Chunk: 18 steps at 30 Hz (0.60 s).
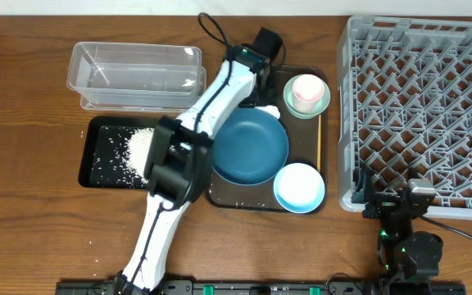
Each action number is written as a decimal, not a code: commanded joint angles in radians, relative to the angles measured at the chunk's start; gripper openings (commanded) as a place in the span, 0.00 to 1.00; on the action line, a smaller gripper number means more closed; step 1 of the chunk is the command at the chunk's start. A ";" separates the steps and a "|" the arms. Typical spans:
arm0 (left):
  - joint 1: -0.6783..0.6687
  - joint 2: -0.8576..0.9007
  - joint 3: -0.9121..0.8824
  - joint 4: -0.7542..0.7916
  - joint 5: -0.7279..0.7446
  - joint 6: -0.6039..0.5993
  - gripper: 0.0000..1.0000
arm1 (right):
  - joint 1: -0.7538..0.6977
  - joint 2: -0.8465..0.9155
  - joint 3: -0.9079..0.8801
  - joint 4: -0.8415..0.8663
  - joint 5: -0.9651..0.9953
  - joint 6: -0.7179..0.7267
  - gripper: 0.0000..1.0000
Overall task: Sort waste into correct bins and load items into the dishwasher rack
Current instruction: 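Grasp the crumpled white tissue with the left gripper, then drop the tissue into the clear plastic bin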
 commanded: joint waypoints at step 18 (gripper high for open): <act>0.147 -0.346 0.010 -0.087 -0.341 -0.008 0.06 | 0.002 -0.004 -0.001 -0.005 -0.004 -0.011 0.99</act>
